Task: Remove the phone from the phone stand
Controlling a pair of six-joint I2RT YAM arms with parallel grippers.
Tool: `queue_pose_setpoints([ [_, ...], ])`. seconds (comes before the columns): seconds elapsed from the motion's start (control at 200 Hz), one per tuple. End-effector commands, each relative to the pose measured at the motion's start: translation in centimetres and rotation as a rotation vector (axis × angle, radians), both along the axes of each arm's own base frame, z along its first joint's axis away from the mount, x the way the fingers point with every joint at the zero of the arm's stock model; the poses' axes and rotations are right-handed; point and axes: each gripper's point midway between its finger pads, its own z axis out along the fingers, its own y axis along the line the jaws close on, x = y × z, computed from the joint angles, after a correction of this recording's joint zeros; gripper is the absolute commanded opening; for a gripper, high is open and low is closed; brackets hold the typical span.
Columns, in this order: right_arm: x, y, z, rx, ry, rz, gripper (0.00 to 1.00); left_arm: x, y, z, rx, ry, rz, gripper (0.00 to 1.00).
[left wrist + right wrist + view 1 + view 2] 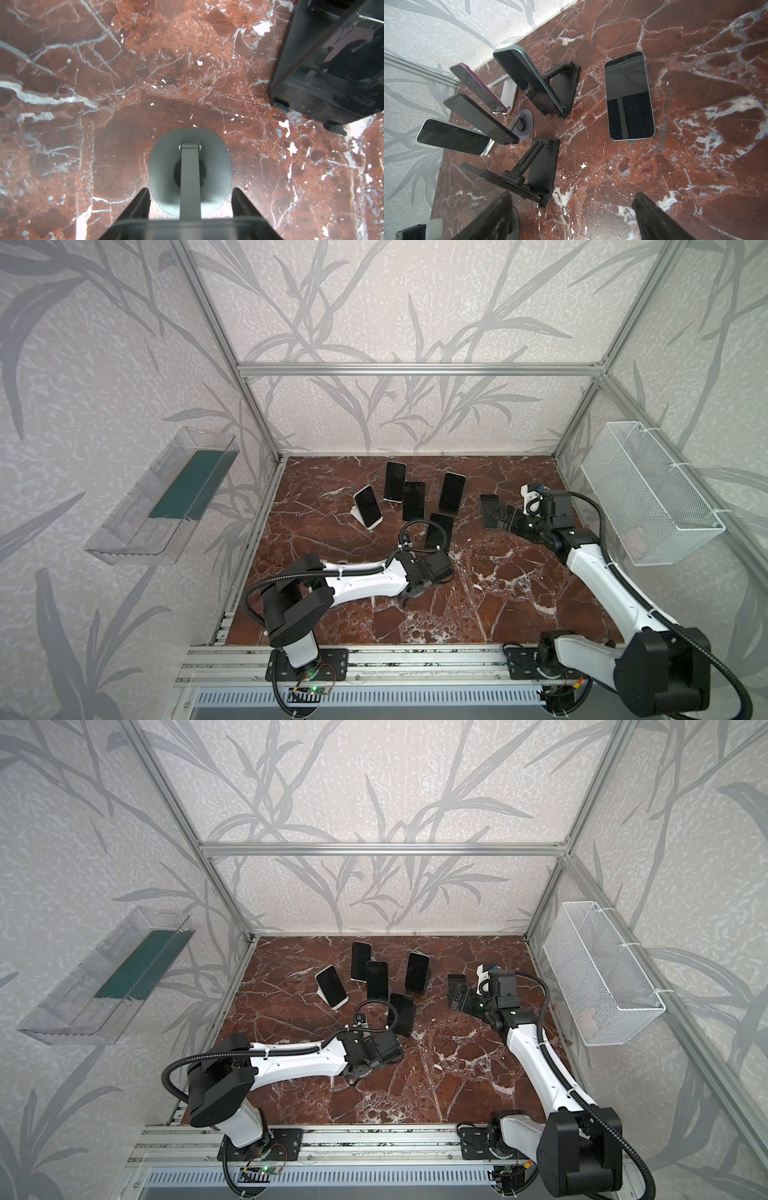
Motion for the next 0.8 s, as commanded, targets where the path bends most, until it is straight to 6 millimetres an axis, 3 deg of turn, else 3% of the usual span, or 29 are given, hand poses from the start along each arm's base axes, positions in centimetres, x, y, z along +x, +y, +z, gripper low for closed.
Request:
queue_pose_setpoints([
  [0.0,-0.1,0.1,0.5,0.018,-0.019,0.004,0.91,0.8,0.9,1.7,0.038,-0.06,-0.012,0.56],
  [0.255,-0.2,0.0,0.4,0.015,-0.019,0.002,0.91,0.7,1.9,4.6,0.054,-0.094,-0.037,0.51],
  [0.395,-0.2,0.0,0.4,0.016,-0.02,0.003,0.91,0.9,4.3,7.2,0.074,-0.167,-0.014,0.5],
  [0.66,-0.2,0.0,0.5,0.014,-0.025,0.001,0.9,2.9,13.4,12.5,0.083,-0.219,0.136,0.48],
  [0.8,-0.2,-0.1,0.5,0.01,-0.027,0.001,0.9,4.4,18.4,14.3,0.056,-0.219,0.245,0.48],
])
